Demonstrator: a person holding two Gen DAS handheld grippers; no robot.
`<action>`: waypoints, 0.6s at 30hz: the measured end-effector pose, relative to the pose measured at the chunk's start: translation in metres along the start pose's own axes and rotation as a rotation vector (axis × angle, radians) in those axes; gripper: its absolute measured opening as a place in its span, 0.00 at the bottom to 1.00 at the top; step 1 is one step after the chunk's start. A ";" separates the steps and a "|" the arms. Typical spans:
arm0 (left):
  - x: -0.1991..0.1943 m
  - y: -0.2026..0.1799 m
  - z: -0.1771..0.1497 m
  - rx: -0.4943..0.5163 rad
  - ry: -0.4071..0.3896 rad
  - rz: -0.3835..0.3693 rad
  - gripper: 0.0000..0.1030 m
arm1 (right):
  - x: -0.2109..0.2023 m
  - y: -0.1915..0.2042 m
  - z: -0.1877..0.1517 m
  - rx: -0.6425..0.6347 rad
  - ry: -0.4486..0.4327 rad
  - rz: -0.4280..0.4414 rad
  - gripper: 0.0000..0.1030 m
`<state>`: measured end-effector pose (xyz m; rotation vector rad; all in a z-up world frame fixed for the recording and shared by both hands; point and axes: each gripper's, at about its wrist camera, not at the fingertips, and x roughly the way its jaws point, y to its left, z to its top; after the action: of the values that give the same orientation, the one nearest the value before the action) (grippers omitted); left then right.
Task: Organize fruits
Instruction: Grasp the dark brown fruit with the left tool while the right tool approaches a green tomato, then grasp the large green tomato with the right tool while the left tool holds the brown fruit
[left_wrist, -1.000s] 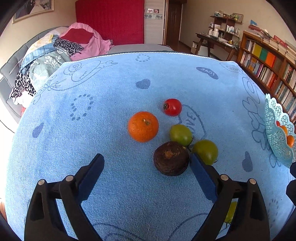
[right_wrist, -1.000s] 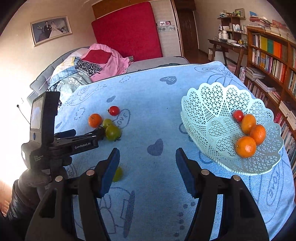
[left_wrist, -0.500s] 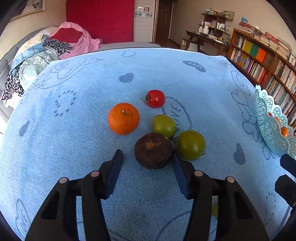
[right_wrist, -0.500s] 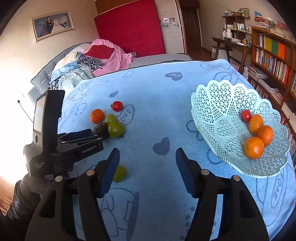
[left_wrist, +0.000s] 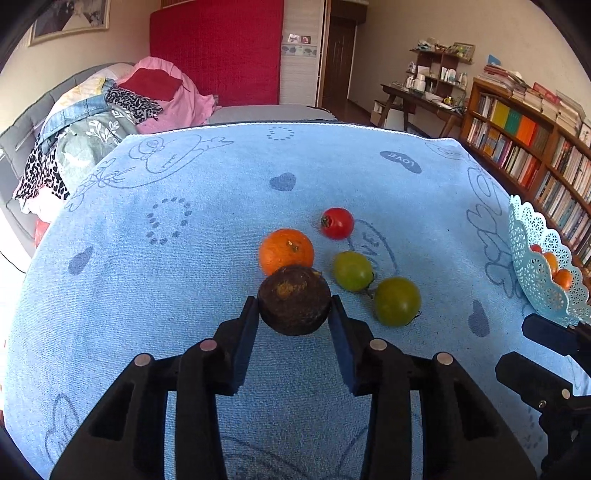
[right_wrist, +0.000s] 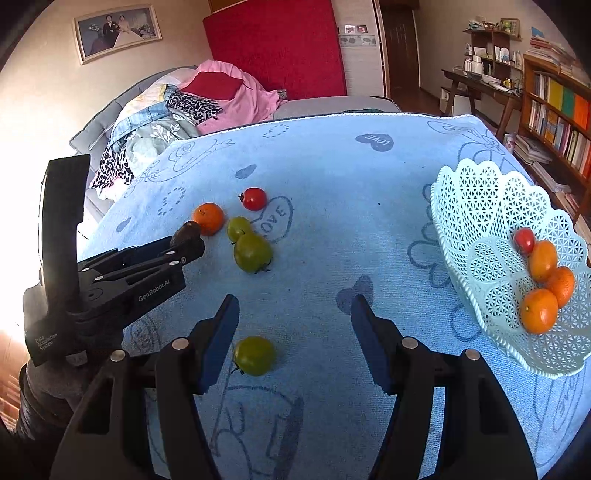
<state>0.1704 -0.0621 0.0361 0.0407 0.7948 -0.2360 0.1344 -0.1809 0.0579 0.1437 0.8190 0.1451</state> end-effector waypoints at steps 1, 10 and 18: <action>-0.002 0.004 0.000 -0.010 -0.006 0.011 0.38 | 0.003 0.001 0.002 -0.003 0.006 0.004 0.63; -0.010 0.030 -0.004 -0.070 -0.044 0.097 0.38 | 0.037 0.012 0.019 -0.017 0.066 0.069 0.63; -0.014 0.036 -0.006 -0.091 -0.051 0.099 0.38 | 0.059 0.022 0.034 -0.040 0.092 0.097 0.63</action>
<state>0.1646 -0.0237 0.0400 -0.0120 0.7502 -0.1069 0.1978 -0.1505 0.0428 0.1399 0.9006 0.2606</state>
